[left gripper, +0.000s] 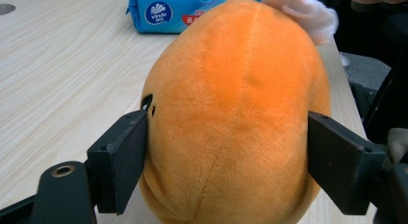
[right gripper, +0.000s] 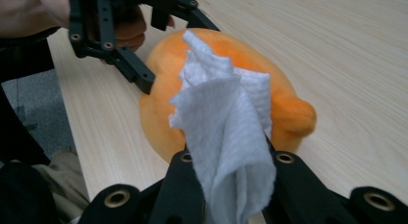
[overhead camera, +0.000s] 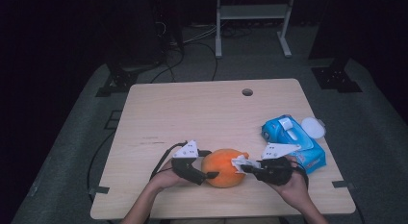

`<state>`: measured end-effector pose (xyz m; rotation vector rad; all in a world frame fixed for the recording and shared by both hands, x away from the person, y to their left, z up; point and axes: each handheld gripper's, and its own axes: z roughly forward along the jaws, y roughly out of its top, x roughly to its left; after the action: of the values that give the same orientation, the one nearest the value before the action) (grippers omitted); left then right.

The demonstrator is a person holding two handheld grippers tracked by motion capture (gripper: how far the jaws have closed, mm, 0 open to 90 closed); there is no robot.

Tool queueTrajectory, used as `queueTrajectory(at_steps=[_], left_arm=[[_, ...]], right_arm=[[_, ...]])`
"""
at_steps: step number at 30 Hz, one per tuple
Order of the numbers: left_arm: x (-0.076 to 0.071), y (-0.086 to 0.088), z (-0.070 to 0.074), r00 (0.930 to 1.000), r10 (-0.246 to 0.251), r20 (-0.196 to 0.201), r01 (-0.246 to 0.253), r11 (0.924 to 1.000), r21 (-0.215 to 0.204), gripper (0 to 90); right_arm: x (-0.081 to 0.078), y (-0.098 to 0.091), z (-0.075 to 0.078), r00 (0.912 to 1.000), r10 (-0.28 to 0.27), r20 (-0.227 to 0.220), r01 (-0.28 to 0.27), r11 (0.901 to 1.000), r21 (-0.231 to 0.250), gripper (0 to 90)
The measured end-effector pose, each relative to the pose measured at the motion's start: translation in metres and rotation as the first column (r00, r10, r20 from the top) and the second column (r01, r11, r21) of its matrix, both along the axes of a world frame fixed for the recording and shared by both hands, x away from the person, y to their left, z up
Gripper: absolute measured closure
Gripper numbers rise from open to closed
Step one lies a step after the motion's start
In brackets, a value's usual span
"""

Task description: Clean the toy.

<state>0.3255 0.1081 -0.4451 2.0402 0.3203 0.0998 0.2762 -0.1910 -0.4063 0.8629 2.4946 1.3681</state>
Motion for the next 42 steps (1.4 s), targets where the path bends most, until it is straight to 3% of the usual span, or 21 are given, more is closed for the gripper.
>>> queueTrajectory(at_steps=[8,14,19,22,25,27,29,32,36,40,42], left_arm=[[0.0,-0.004,0.0,1.0,0.003,-0.007,-0.003,1.0,0.007,20.4],[0.001,-0.002,0.0,1.0,0.005,-0.004,-0.005,1.0,0.007,20.2],[0.005,0.002,-0.001,0.9994,0.02,-0.029,-0.02,0.9998,-0.004,20.1],[0.006,0.003,-0.001,0.9987,0.036,-0.036,-0.036,0.9994,0.004,20.2],[0.008,0.003,-0.001,0.996,0.061,-0.066,-0.061,0.998,-0.012,20.2],[0.007,0.003,-0.001,0.9964,0.057,-0.063,-0.058,0.9983,-0.006,20.3],[0.007,0.004,-0.001,0.9963,0.056,-0.066,-0.057,0.9983,-0.011,20.9],[0.007,0.003,-0.001,0.9957,0.055,-0.074,-0.057,0.9983,-0.016,21.6],[0.005,0.001,0.0,0.9975,0.039,-0.06,-0.039,0.9991,-0.014,21.7],[-0.001,-0.005,0.003,0.9997,0.02,-0.015,-0.02,0.9998,0.01,21.4],[-0.005,-0.01,0.005,0.9998,0.003,0.019,-0.003,0.9997,0.024,21.0]], right_arm=[[0.011,-0.013,-0.006,0.9976,-0.067,-0.017,0.067,0.9977,-0.009,82.0],[0.01,-0.007,0.001,0.9987,-0.051,0.01,0.051,0.9987,0.009,82.1],[0.012,-0.013,-0.008,0.9976,-0.06,-0.033,0.061,0.9982,0.004,82.0],[0.006,-0.008,-0.008,0.9986,-0.037,-0.038,0.036,0.9993,-0.006,82.1],[-0.003,0.007,-0.005,0.9984,0.038,-0.043,-0.038,0.9993,0.006,82.0],[-0.008,0.018,-0.006,0.9967,0.077,-0.026,-0.077,0.9968,-0.021,82.0],[-0.008,0.02,-0.006,0.997,0.077,-0.012,-0.077,0.9962,-0.042,82.1],[-0.001,0.009,-0.007,0.9987,0.043,-0.025,-0.044,0.9989,-0.019,82.0],[0.013,-0.014,-0.013,0.9981,-0.043,-0.045,0.042,0.9989,-0.021,81.9],[0.02,-0.023,-0.014,0.995,-0.079,-0.062,0.078,0.9969,-0.005,82.0],[0.018,-0.023,-0.008,0.9961,-0.075,-0.046,0.076,0.997,0.015,82.1]])
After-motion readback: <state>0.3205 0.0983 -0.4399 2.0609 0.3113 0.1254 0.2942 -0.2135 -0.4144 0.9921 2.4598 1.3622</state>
